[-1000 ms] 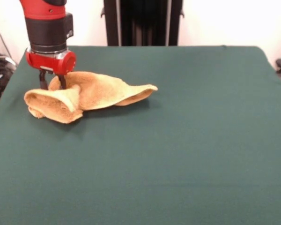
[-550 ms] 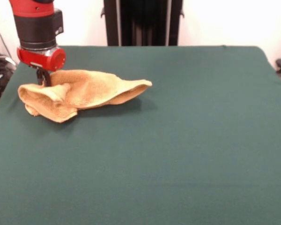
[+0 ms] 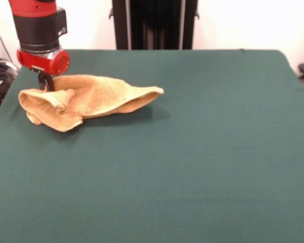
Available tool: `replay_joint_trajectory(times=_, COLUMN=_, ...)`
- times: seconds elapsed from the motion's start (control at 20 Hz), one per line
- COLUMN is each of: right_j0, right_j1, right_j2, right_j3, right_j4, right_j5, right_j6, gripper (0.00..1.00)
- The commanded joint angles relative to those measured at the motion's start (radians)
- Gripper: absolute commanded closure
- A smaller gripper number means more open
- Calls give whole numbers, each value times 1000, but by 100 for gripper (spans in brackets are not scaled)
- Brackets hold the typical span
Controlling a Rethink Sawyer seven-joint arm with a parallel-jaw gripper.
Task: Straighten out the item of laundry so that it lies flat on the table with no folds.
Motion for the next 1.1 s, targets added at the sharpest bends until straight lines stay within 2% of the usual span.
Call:
replay_joint_trajectory(times=0.05, right_j0=27, right_j1=8, right_j2=91, right_j3=-34, right_j4=-27, right_j5=166, right_j6=-192, gripper=100)
replay_joint_trajectory(times=0.1, right_j0=25, right_j1=5, right_j2=92, right_j3=-26, right_j4=-33, right_j5=158, right_j6=-192, gripper=100)
replay_joint_trajectory(times=0.15, right_j0=18, right_j1=7, right_j2=100, right_j3=-21, right_j4=-29, right_j5=161, right_j6=-193, gripper=0)
replay_joint_trajectory(times=0.45, right_j0=6, right_j1=6, right_j2=117, right_j3=-12, right_j4=-34, right_j5=144, right_j6=-193, gripper=0)
replay_joint_trajectory(times=0.8, right_j0=45, right_j1=-68, right_j2=77, right_j3=27, right_j4=-12, right_j5=129, right_j6=-91, gripper=0)
replay_joint_trajectory(times=1.0, right_j0=100, right_j1=-210, right_j2=45, right_j3=58, right_j4=70, right_j5=270, right_j6=-43, gripper=0)
replay_joint_trajectory(times=1.1, right_j0=101, right_j1=-229, right_j2=62, right_j3=45, right_j4=100, right_j5=318, right_j6=-52, gripper=0)
